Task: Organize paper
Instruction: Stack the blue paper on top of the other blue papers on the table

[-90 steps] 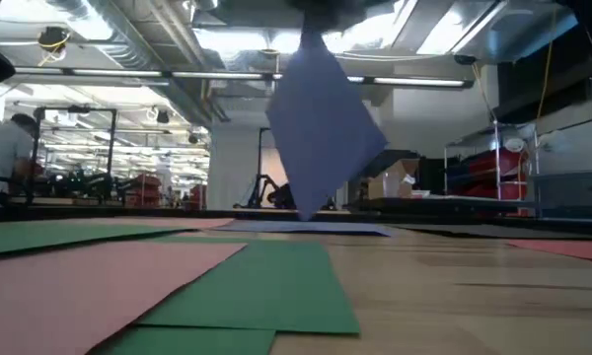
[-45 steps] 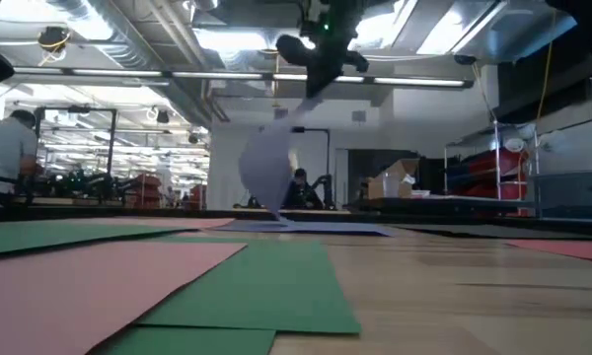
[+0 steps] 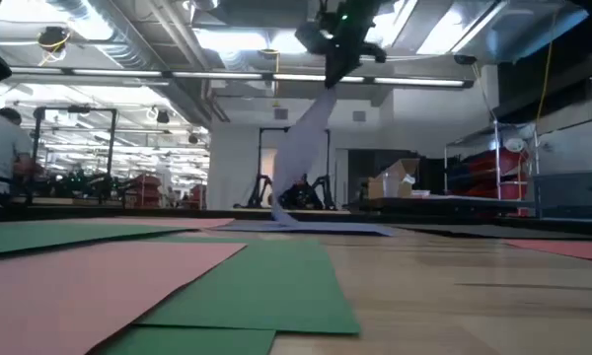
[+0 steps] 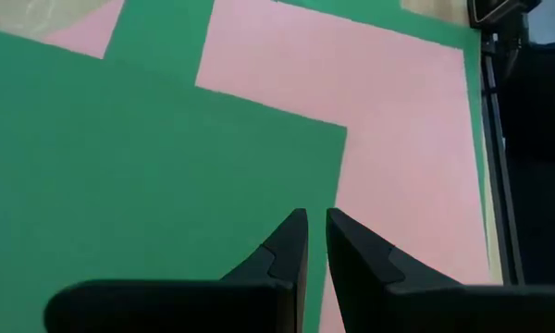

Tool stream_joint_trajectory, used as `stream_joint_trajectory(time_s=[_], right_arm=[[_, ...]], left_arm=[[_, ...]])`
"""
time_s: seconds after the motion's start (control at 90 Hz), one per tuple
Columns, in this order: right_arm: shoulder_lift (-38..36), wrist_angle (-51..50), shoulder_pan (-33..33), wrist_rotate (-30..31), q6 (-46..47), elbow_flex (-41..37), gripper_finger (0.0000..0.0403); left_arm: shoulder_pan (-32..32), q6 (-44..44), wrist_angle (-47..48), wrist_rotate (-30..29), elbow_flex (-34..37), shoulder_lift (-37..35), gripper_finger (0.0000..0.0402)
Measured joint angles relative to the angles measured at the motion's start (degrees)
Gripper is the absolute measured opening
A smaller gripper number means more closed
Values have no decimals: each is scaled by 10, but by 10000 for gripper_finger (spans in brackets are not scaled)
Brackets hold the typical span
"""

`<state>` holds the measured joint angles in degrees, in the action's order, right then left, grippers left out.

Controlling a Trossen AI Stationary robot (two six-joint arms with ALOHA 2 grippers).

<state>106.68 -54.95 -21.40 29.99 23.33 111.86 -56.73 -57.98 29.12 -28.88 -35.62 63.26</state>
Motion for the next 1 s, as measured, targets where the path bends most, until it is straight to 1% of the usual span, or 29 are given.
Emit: stream_joint_trajectory(time_s=[0.2,0.3,0.456,0.589,0.689,0.778,1.0], right_arm=[[-9,-75,-13,0,22,0,0],[-10,-67,-12,0,21,-16,0],[-22,-55,-23,-9,22,-101,0],[-55,18,-32,-13,22,-198,0],[-71,80,-35,-30,19,-264,0],[-80,84,-41,-39,7,-305,0],[-114,107,-50,-28,2,-394,0]], left_arm=[[0,0,1,-1,0,0,27],[0,0,1,-2,0,0,27],[0,-2,2,-3,0,0,27],[0,1,3,-3,0,0,27],[0,-1,3,-3,0,0,27],[0,-7,2,-3,0,0,27],[1,-6,3,-4,0,0,27]])
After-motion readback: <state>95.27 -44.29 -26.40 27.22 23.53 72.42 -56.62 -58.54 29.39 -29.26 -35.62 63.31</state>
